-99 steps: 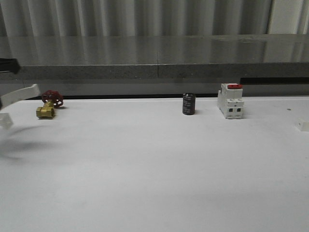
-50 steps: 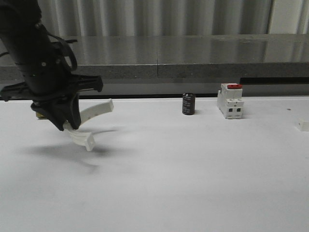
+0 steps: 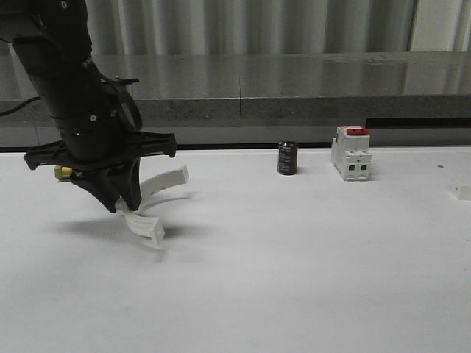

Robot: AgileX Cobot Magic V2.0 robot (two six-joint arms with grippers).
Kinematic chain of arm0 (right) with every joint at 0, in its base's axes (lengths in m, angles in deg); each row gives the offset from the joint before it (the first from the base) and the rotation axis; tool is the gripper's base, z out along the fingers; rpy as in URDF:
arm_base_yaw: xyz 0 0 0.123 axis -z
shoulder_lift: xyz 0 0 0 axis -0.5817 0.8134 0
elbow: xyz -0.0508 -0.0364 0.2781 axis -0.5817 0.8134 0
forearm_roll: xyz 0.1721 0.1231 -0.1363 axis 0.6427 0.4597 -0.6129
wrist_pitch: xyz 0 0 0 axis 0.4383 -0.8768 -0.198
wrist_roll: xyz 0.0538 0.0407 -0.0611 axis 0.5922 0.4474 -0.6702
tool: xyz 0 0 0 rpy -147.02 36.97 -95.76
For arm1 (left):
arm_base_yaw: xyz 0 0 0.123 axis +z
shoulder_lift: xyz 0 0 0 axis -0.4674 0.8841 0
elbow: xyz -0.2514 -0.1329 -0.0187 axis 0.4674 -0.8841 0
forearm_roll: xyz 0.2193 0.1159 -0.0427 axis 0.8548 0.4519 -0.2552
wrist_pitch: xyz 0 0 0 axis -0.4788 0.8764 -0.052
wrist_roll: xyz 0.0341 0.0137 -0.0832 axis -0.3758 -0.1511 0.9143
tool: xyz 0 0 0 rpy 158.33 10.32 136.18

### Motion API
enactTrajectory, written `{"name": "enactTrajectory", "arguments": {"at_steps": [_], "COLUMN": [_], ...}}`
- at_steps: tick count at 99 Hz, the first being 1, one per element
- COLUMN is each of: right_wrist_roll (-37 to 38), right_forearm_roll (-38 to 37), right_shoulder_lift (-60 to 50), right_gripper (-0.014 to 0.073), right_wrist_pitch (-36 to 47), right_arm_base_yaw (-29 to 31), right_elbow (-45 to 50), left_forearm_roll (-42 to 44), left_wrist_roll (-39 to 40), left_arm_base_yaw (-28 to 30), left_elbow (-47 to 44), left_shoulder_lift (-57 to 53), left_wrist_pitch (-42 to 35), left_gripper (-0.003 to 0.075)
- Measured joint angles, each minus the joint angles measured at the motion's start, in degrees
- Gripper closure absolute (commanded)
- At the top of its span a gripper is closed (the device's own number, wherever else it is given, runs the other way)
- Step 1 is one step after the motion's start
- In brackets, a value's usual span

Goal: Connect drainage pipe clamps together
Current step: 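Carry the half-ring with the left gripper to the table center and lower it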

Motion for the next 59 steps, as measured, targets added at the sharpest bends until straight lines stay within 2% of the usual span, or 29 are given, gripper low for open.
{"name": "enactTrajectory", "arguments": {"at_steps": [23,31,41,53,59], "right_wrist_roll": [0.0,0.0,0.0,0.0,0.0], "right_forearm_roll": [0.0,0.0,0.0,0.0,0.0], "right_shoulder_lift": [0.0,0.0,0.0,0.0,0.0], "right_gripper": [0.0661,0.0661,0.0661,0.0661,0.0661], "right_wrist_pitch": [0.0,0.0,0.0,0.0,0.0], "right_arm_base_yaw": [0.0,0.0,0.0,0.0,0.0], "right_elbow": [0.0,0.0,0.0,0.0,0.0], "left_forearm_roll": [0.0,0.0,0.0,0.0,0.0], "left_wrist_roll": [0.0,0.0,0.0,0.0,0.0], "left_arm_base_yaw": [0.0,0.0,0.0,0.0,0.0], "left_elbow": [0.0,0.0,0.0,0.0,0.0], "left_shoulder_lift": [1.3,1.3,1.3,1.3,1.3], "left_wrist_pitch": [0.2,0.2,0.2,0.2,0.2], "left_gripper": [0.0738,0.0698,0.0563,0.0325,0.0245]}}
